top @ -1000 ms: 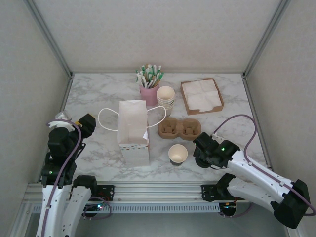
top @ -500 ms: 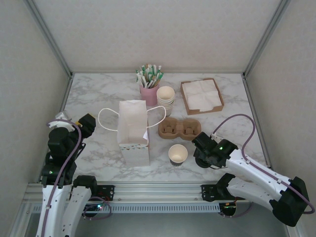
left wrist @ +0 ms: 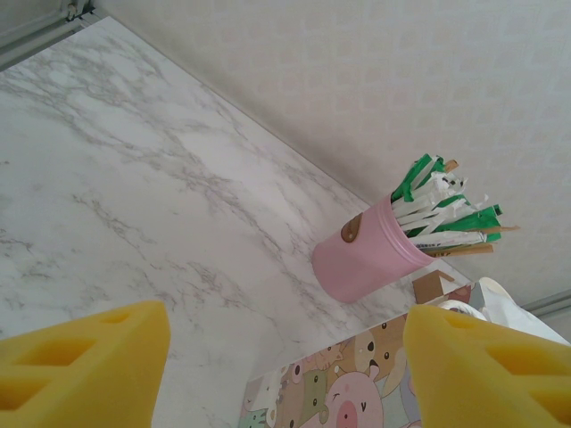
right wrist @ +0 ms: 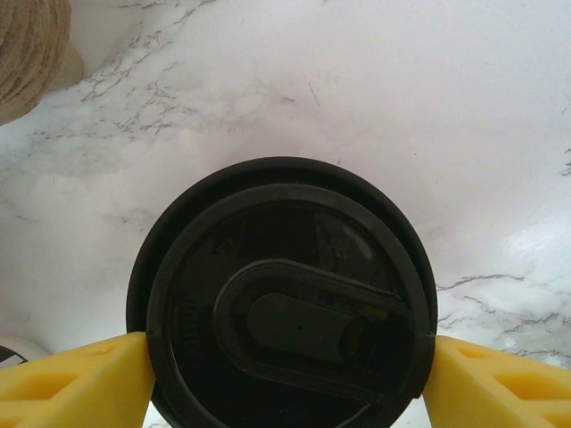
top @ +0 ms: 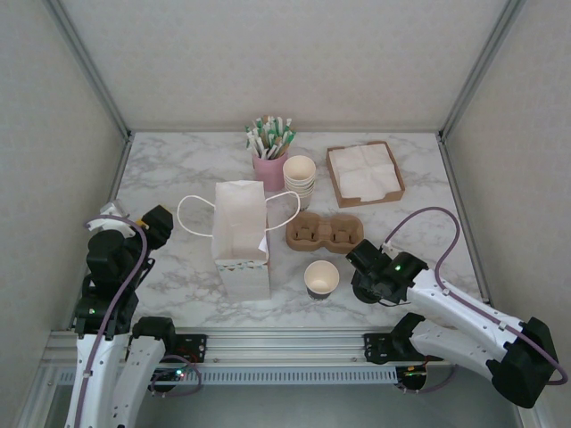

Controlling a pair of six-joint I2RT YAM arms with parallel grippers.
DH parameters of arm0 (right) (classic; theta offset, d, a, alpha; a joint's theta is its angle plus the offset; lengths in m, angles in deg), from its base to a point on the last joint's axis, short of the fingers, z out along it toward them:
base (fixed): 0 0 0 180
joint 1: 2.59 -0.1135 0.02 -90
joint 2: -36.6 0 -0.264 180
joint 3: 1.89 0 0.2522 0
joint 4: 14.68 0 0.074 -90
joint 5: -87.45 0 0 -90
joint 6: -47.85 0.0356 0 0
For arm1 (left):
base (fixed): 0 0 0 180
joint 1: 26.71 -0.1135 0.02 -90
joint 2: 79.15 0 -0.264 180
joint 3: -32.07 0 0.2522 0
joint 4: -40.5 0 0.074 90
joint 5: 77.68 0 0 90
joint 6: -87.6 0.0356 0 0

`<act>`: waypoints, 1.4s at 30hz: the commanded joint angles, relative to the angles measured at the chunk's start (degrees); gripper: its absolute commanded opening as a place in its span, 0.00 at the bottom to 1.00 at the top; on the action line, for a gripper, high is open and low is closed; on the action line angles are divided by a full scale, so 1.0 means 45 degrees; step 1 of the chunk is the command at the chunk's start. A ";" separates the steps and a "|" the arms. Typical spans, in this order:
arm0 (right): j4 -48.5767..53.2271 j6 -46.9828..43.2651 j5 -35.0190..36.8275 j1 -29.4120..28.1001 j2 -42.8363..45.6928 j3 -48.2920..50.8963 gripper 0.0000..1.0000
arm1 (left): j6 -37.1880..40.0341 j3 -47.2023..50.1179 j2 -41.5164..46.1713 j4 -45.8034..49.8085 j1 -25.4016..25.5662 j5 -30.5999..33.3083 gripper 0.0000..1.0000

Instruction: Pack the takeout coffee

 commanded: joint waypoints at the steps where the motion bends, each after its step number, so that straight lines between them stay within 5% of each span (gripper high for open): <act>1: 0.0095 0.0291 0.0514 0.0093 0.0121 0.0212 0.76 | -0.0109 -0.0017 0.0072 0.0153 0.0046 0.0094 0.69; 26: 0.1771 -0.1593 0.0266 -0.0045 0.0818 -0.2137 0.73 | -0.0109 -0.0017 0.0049 0.0162 0.0036 0.0128 0.69; 42: 0.2183 -0.1366 0.1506 -0.4889 -0.2390 -0.5869 0.73 | -0.0106 -0.0017 0.0032 0.0150 0.0026 0.0151 0.69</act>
